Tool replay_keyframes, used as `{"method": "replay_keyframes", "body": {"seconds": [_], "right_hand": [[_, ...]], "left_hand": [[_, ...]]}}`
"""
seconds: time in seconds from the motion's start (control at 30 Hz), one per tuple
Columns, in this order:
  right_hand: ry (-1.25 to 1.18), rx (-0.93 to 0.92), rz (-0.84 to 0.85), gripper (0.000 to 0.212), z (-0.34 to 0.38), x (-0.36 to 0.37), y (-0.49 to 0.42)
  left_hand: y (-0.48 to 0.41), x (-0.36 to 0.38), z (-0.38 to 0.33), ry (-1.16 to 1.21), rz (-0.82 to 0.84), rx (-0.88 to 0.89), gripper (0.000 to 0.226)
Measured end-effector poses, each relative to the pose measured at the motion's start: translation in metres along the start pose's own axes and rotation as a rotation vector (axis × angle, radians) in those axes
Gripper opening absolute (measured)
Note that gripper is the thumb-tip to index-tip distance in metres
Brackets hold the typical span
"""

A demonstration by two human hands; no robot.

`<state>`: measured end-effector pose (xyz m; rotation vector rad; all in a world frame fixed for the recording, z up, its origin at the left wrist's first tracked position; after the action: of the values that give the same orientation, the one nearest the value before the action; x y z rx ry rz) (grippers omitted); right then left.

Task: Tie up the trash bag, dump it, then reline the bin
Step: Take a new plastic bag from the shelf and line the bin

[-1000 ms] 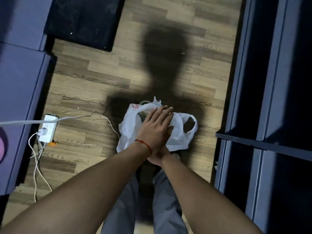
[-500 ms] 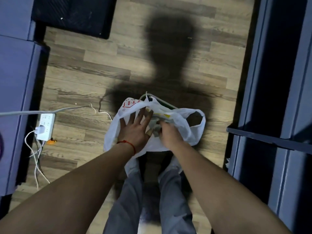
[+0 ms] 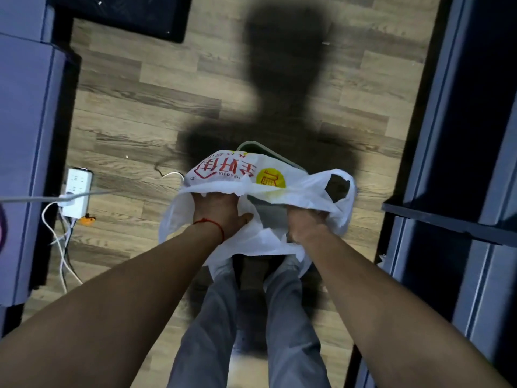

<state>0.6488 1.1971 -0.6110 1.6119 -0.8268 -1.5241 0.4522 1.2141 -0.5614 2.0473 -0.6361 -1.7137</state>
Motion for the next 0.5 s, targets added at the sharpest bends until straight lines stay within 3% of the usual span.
{"method": "replay_keyframes", "body": {"seconds": [0.17,0.23,0.33,0.4,0.5], "right_hand": [[-0.015,-0.009,-0.013,0.097,-0.008,0.003,0.017],[-0.059,-0.093,-0.180,0.082,-0.010,-0.001,0.023],[-0.158,-0.381,-0.543,0.060,-0.012,-0.010,0.035],[-0.118,-0.486,-0.749,0.067,-0.013,-0.013,0.037],[-0.043,-0.388,-0.764,0.088,-0.019,-0.016,0.025]], "left_hand": [[-0.004,0.005,-0.008,0.009,0.043,0.017,0.100],[-0.003,0.003,-0.011,0.006,0.057,0.022,0.105],[-0.003,0.004,-0.009,-0.022,0.030,0.057,0.108],[-0.007,0.007,-0.006,-0.036,0.009,0.085,0.107],[-0.012,0.011,-0.002,-0.065,0.016,0.090,0.113]]}}
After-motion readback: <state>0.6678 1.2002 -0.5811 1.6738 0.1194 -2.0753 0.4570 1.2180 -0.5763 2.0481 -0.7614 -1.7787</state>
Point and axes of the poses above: each hand's wrist, its own y-axis away from the middle knuckle, its own x-axis out of the palm, z = x × y, the point moved 1 cm from there along -y, towards the middle knuckle, and after that the axes turned 1 degree about -z, right-handed, at the moved point
